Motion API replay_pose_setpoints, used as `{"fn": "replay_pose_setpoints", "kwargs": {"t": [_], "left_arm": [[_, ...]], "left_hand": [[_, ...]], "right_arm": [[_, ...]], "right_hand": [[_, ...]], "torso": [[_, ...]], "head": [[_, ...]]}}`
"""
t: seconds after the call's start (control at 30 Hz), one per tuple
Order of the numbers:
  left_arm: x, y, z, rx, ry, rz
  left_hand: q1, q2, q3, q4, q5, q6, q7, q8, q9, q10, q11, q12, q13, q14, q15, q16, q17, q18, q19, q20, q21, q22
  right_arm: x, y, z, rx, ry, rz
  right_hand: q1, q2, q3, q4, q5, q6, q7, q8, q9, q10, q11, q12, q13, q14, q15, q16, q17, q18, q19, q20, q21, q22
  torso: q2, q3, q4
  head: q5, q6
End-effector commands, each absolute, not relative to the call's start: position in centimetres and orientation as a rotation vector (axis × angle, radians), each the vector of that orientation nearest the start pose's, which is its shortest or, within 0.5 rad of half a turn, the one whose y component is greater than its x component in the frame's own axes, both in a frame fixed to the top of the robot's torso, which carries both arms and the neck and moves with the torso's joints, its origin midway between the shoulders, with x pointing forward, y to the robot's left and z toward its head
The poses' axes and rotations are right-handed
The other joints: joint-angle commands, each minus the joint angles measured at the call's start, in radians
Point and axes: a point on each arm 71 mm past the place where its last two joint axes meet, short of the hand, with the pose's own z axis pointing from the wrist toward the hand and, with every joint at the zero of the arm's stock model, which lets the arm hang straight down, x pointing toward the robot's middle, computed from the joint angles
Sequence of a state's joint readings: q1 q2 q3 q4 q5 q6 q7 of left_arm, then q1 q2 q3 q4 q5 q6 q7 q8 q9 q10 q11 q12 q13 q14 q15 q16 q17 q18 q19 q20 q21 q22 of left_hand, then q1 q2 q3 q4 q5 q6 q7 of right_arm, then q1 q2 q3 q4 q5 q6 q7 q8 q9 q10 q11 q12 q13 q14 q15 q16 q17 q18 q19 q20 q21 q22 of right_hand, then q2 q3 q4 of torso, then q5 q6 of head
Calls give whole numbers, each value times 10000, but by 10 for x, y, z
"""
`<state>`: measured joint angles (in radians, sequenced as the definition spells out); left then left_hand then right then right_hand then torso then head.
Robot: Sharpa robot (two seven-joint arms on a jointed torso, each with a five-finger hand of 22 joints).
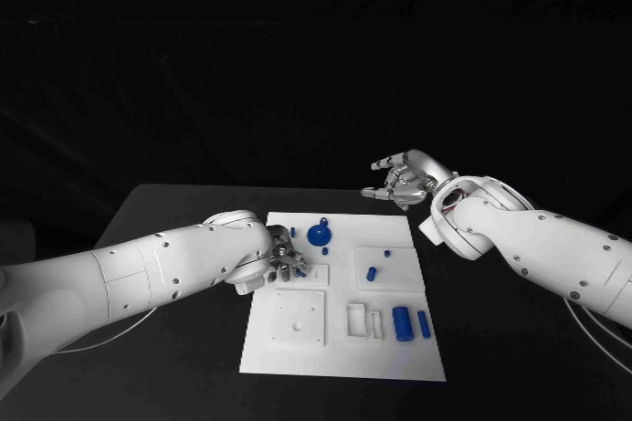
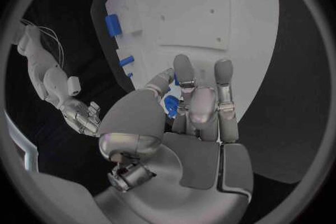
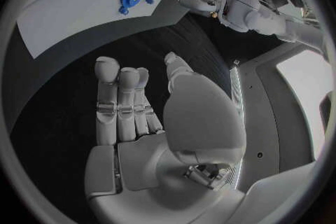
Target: Assemble the parts on the task board
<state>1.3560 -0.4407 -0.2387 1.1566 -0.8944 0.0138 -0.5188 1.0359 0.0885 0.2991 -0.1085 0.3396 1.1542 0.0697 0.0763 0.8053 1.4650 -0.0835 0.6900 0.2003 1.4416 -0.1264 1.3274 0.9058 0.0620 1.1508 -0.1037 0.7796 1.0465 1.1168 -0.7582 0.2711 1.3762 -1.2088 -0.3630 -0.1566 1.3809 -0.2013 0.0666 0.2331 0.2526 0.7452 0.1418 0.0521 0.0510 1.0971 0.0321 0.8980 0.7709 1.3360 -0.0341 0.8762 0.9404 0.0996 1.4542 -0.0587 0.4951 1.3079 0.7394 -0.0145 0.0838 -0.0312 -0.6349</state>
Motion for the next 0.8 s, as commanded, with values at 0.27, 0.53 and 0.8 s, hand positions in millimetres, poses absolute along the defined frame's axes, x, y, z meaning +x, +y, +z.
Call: {"fn": "replay_pose_setpoints", "kwargs": {"t": [0.27,0.53,0.8], "left_arm": [[536,121,-227,-1979,23152,-3493],[536,119,-227,-1948,23139,-3522],[537,118,-226,-2010,22954,-3598]], "left_hand": [[142,96,-54,-48,-35,2506,-1362,16,4580,504,-63,-2,-14,24,0,-56,-3,19,53,-21,-55,44],[149,96,-74,-63,-53,2508,-1359,9,4542,505,-62,-9,-16,24,1,-69,-15,7,60,-26,-106,113],[138,129,-85,-37,-66,2503,-1360,22,4528,504,-64,-16,-18,27,-1,-74,-11,11,106,-23,-211,251]], "right_arm": [[537,-222,-128,3368,15181,7551],[537,-221,-128,3365,15182,7561],[537,-221,-128,3364,15171,7571]], "right_hand": [[-85,-6,-59,-25,92,33,-12,2,14,-24,-17,38,-13,-10,-65,41,-9,155,49,-7,-56,545],[-85,-1,-57,-31,111,32,-12,2,14,-23,-17,40,-12,-10,-65,41,-9,155,50,-7,-59,544],[-85,-1,-57,-31,111,32,-12,2,14,-23,-17,40,-12,-10,-65,41,-9,155,50,-7,-59,544]], "torso": [[6,-2,-8],[3,-1,-8],[-3,-8,-5]], "head": [[-10,-11],[-16,-4],[-19,36]]}}
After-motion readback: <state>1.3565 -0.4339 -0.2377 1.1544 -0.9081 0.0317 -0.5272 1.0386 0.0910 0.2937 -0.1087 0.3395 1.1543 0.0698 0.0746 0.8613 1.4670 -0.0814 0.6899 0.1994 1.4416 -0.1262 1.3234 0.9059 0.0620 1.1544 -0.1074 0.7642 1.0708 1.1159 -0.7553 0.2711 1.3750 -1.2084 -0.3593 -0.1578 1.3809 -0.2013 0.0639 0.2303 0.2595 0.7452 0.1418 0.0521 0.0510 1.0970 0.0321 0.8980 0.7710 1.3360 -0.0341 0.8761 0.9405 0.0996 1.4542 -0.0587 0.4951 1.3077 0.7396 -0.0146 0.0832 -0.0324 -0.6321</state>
